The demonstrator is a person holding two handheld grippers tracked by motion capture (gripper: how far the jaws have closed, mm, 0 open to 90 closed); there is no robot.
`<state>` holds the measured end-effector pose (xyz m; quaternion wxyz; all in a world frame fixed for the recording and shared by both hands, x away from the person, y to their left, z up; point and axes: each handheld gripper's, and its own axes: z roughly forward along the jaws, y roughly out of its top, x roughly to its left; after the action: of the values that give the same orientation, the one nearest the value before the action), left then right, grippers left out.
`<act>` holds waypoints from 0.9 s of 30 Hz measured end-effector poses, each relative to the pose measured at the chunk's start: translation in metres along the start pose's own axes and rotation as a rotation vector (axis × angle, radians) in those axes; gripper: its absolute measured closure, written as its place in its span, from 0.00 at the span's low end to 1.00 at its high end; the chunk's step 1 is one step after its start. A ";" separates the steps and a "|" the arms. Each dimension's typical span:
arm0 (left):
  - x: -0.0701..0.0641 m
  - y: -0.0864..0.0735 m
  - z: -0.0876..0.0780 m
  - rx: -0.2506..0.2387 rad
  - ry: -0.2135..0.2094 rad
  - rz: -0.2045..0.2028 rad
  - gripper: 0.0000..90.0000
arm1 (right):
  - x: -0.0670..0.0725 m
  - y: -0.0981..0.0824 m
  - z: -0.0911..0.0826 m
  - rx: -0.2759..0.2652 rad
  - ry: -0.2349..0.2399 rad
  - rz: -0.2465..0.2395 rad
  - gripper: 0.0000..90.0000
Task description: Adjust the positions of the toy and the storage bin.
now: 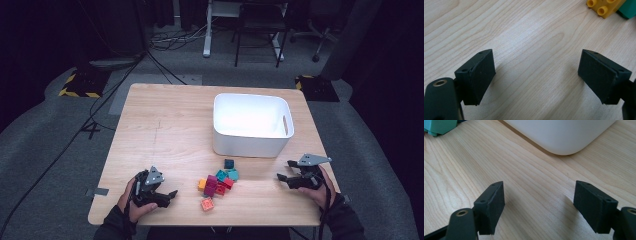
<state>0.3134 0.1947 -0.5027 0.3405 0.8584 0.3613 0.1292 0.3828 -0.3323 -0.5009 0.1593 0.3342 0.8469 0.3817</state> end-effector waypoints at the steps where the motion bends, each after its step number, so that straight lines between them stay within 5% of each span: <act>1: 0.000 0.000 0.000 0.000 -0.001 0.000 0.16 | 0.000 0.000 0.000 -0.002 -0.001 0.003 0.29; 27: 0.001 0.000 0.000 0.000 -0.003 0.004 0.16 | 0.024 0.018 -0.010 -0.057 0.010 -0.076 0.35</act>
<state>0.3137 0.1955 -0.5026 0.3407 0.8594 0.3589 0.1285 0.3680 -0.3121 -0.4813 0.1791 0.2952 0.8485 0.4011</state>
